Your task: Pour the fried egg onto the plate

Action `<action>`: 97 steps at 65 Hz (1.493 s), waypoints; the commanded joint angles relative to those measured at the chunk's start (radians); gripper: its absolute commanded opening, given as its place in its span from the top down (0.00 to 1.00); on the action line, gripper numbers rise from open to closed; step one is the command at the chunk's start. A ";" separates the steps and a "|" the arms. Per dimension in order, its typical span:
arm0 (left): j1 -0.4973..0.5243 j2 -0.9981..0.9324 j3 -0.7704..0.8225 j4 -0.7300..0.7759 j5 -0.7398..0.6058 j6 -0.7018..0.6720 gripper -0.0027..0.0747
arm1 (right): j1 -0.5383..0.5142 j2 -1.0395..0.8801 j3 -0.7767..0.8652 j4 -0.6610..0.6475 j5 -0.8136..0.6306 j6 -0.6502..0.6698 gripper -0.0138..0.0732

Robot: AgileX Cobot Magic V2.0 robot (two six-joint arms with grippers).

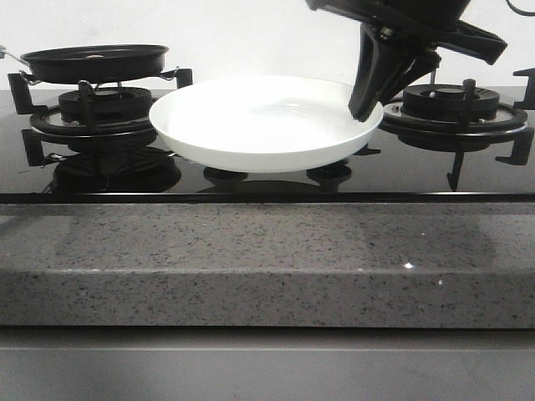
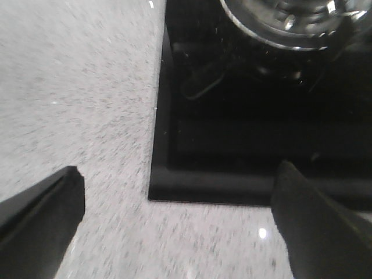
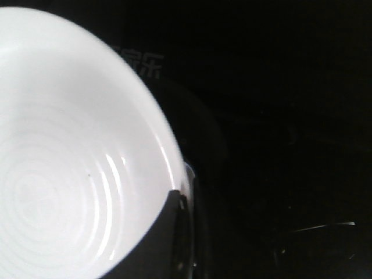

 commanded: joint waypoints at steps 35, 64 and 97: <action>0.324 0.434 -0.319 -1.010 0.012 0.327 0.14 | 0.001 -0.034 -0.028 -0.008 -0.024 -0.007 0.92; 0.321 0.624 -0.349 -1.316 0.063 0.327 0.14 | 0.001 -0.034 -0.028 -0.008 -0.024 -0.007 0.92; 0.356 0.699 -0.349 -1.413 0.201 0.276 0.36 | 0.001 -0.034 -0.028 -0.008 -0.024 -0.007 0.92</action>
